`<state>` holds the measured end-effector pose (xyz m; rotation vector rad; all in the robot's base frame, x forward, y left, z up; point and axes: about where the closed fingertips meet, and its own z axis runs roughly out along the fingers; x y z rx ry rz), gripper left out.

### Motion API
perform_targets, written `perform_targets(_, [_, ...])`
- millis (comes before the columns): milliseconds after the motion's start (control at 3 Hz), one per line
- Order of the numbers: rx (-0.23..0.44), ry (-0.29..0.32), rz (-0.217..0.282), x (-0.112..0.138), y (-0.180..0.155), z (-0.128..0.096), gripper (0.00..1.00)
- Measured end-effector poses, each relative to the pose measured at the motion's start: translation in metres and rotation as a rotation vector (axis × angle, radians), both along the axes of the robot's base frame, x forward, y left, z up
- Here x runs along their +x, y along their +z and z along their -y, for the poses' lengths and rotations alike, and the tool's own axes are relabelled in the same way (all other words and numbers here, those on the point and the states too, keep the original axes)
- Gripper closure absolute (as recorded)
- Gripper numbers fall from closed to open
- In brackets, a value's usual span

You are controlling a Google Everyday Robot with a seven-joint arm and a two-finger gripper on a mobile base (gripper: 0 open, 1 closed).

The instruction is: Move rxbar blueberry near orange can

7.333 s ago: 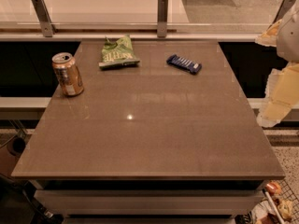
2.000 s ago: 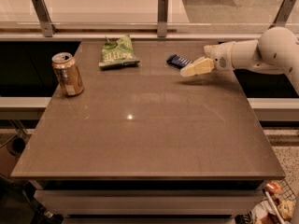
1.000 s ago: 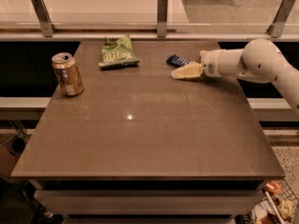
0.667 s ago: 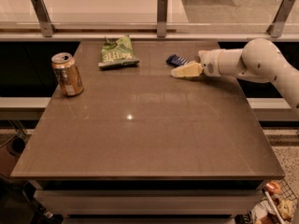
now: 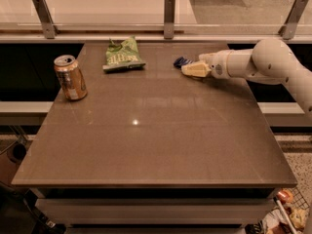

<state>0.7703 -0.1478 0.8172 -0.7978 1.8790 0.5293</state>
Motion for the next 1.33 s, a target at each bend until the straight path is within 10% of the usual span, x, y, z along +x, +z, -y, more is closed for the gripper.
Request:
perform_targets(333, [0.000,0.000,0.000,0.000,0.001,0.000,1.00])
perform_targets(1333, [-0.064,0.032,-0.017,-0.006,0.026,-0.011,1.00])
